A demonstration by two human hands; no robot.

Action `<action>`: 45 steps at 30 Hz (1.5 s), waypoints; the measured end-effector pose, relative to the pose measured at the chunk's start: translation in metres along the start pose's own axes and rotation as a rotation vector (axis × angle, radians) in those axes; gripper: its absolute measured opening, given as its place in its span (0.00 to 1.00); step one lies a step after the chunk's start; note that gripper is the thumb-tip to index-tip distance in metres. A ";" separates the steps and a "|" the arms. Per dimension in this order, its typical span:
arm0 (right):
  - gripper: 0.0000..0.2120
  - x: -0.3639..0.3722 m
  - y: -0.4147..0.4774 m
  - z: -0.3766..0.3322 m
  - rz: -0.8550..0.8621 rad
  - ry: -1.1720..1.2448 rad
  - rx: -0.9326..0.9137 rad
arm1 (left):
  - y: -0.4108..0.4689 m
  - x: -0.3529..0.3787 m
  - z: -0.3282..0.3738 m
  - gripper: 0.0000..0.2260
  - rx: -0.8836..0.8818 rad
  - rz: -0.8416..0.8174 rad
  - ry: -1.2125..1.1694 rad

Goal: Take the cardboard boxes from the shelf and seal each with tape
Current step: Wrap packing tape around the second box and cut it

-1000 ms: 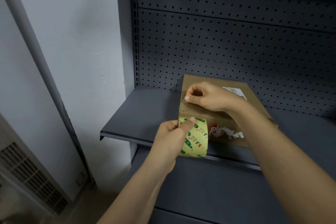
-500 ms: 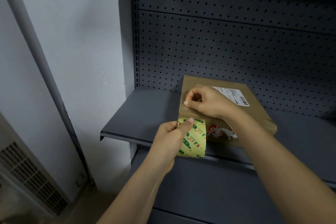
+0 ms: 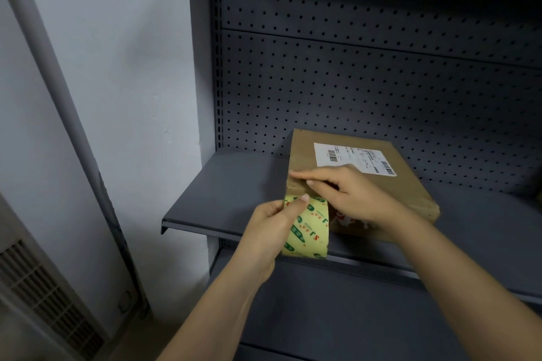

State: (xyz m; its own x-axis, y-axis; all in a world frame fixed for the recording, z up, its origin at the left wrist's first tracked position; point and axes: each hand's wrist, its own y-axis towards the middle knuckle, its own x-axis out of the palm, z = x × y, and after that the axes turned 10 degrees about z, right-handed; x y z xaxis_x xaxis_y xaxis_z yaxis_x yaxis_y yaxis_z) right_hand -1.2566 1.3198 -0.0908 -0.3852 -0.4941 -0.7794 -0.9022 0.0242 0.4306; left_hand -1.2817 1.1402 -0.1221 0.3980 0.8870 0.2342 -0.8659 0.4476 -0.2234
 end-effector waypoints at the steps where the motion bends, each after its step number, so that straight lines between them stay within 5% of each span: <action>1: 0.17 -0.001 -0.003 0.002 -0.030 -0.001 0.007 | -0.001 0.000 -0.001 0.11 0.017 -0.009 0.009; 10: 0.17 -0.002 -0.003 0.006 -0.126 0.042 -0.024 | -0.009 -0.003 -0.019 0.16 0.243 0.003 0.109; 16: 0.16 0.000 -0.003 0.004 -0.105 0.068 -0.028 | -0.009 -0.002 -0.024 0.23 0.190 0.065 0.148; 31: 0.12 -0.007 -0.053 -0.012 0.104 0.330 0.146 | -0.056 0.023 -0.067 0.09 0.239 0.037 0.130; 45: 0.19 -0.019 -0.049 0.014 0.058 0.117 -0.102 | -0.057 0.045 -0.068 0.11 0.256 0.134 0.136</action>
State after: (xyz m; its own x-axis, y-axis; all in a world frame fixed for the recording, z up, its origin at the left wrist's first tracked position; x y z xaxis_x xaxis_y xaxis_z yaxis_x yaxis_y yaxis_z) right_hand -1.2079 1.3405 -0.1037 -0.4056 -0.5925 -0.6960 -0.8524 -0.0297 0.5220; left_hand -1.1938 1.1624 -0.1635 0.2973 0.9509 0.0861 -0.9546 0.2979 0.0057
